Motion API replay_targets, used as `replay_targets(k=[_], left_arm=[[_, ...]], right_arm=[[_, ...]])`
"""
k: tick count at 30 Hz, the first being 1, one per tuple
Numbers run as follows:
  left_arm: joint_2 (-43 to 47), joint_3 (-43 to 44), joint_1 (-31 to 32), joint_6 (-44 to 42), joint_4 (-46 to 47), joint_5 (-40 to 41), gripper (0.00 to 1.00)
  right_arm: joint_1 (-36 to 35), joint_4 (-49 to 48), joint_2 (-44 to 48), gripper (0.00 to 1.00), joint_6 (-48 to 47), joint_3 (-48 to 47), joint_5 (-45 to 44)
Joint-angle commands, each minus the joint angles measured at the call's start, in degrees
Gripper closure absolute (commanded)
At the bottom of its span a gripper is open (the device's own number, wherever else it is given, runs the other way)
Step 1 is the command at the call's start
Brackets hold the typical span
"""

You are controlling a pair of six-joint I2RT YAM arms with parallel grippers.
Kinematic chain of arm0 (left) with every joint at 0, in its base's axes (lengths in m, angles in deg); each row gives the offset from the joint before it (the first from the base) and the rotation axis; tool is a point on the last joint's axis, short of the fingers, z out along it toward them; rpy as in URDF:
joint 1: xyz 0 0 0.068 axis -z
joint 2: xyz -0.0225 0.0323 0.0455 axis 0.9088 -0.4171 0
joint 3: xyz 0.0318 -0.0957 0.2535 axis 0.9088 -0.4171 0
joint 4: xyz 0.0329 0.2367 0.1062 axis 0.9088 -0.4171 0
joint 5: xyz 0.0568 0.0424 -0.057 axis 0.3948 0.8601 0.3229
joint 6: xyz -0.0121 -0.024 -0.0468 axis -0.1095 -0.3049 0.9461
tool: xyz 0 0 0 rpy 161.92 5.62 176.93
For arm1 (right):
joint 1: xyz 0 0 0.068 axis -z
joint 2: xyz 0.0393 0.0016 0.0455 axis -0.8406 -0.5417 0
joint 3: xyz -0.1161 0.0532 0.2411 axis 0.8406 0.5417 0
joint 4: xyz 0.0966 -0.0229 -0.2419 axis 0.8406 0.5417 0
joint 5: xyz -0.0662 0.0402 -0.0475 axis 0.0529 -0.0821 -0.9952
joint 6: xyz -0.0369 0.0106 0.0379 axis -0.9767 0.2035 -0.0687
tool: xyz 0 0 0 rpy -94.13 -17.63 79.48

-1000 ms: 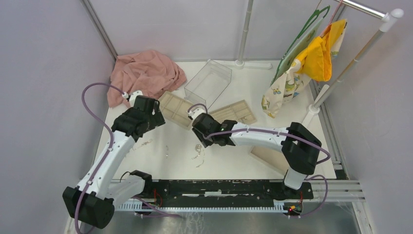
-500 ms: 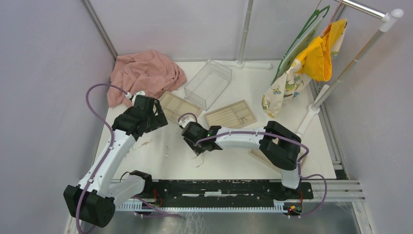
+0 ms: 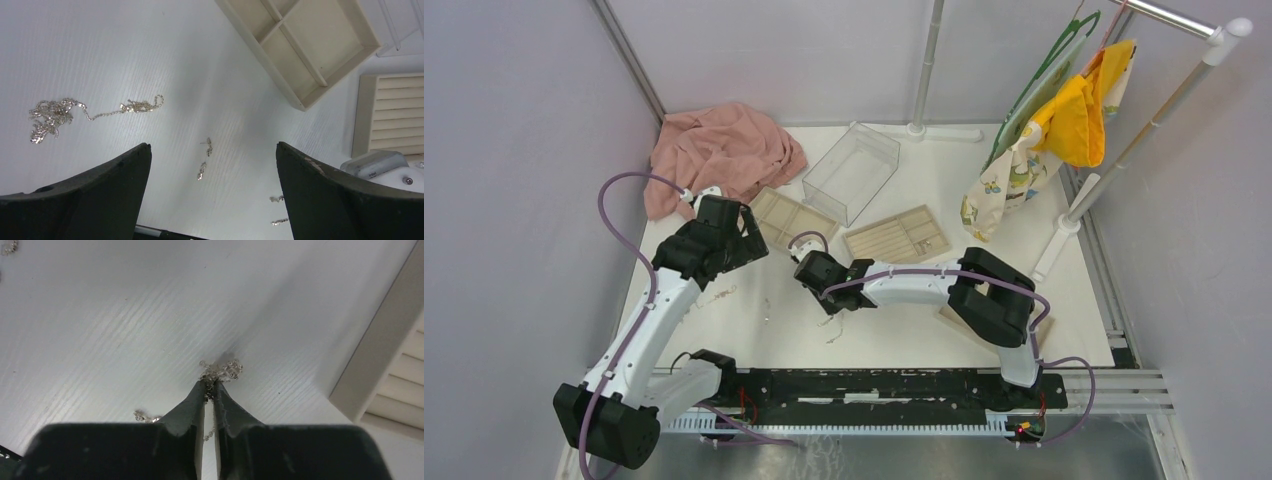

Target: Organize the mixed jewelry

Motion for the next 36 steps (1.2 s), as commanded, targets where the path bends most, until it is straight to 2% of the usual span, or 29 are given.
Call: replay_targets(k=[1,2,3,14,27,36], left_arm=[[1.11,-0.03,-0.34,-2.32,2.08,-0.80,0.00],[1.14,-0.17,-0.37,-2.28,2.16,-0.92,0.00],[1.17,-0.33,-0.34,-2.27,2.22,-0.97,0.00],[0.93,-0.14,-0.32,-2.66,2.73,-1.27,0.00],[-0.38,-0.05,-0.30,-2.78,4.31,-3.25,0.00],[-1.35,0.30,-0.33,-3.66,5.18,-4.29,0.00]], right_arm=[[-0.16,-0.84,2.56,0.94,1.74,1.28,-1.28],[-0.13,-0.53,3.29,0.99,1.77,1.29,-1.85],[-0.12,0.10,4.13,1.00,1.65,1.08,-2.60],[-0.14,5.41,13.97,1.00,1.94,2.87,-9.67],[-0.05,17.81,30.36,1.00,8.47,10.13,-20.26],[0.23,23.46,34.50,1.00,10.45,7.92,-24.61]])
